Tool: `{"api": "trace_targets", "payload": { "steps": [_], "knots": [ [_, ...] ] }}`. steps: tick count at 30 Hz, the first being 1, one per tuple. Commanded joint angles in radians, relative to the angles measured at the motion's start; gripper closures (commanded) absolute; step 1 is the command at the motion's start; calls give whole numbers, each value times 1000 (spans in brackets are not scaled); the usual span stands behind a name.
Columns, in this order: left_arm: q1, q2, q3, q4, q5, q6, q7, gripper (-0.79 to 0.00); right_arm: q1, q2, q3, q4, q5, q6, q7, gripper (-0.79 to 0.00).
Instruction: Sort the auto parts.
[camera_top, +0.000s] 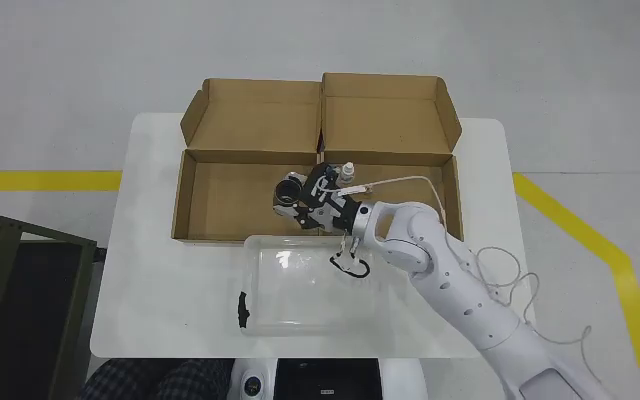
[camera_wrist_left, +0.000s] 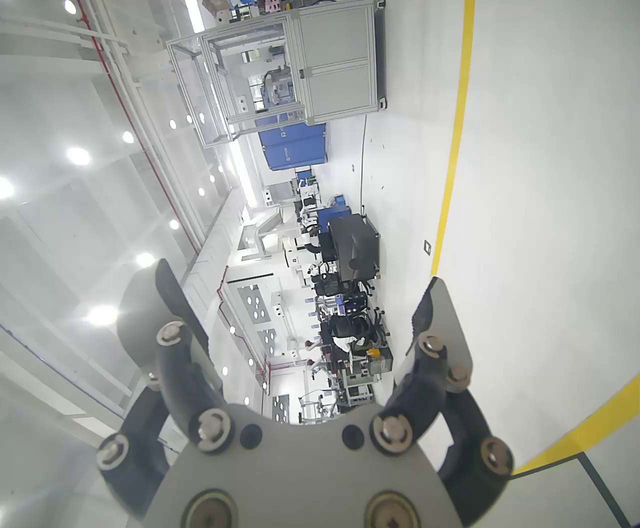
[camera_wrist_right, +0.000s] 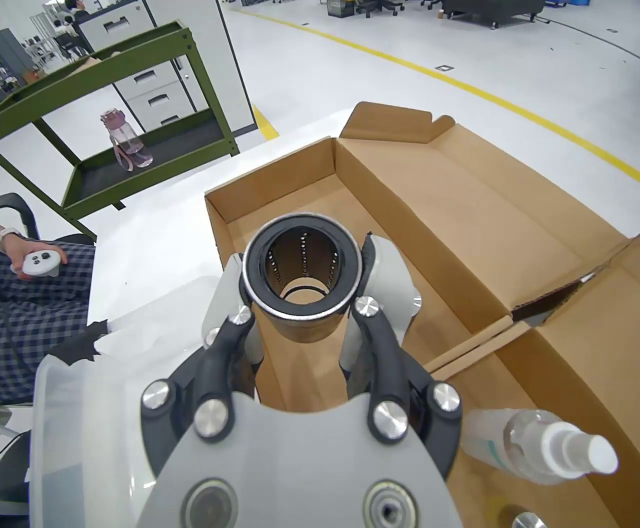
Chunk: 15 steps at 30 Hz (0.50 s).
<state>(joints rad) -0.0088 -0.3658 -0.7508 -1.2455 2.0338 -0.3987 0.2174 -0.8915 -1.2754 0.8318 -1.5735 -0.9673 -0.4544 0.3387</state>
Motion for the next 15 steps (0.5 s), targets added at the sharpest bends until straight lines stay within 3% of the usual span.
{"api": "trace_targets", "payload": {
  "steps": [1, 15],
  "knots": [
    [0, 0, 0, 0, 0, 0, 0, -785, 10, -5, -12, 14, -2, 7, 10, 0],
    [0, 0, 0, 0, 0, 0, 0, -785, 103, -52, -99, 147, -26, 54, 106, 0]
  ]
}}
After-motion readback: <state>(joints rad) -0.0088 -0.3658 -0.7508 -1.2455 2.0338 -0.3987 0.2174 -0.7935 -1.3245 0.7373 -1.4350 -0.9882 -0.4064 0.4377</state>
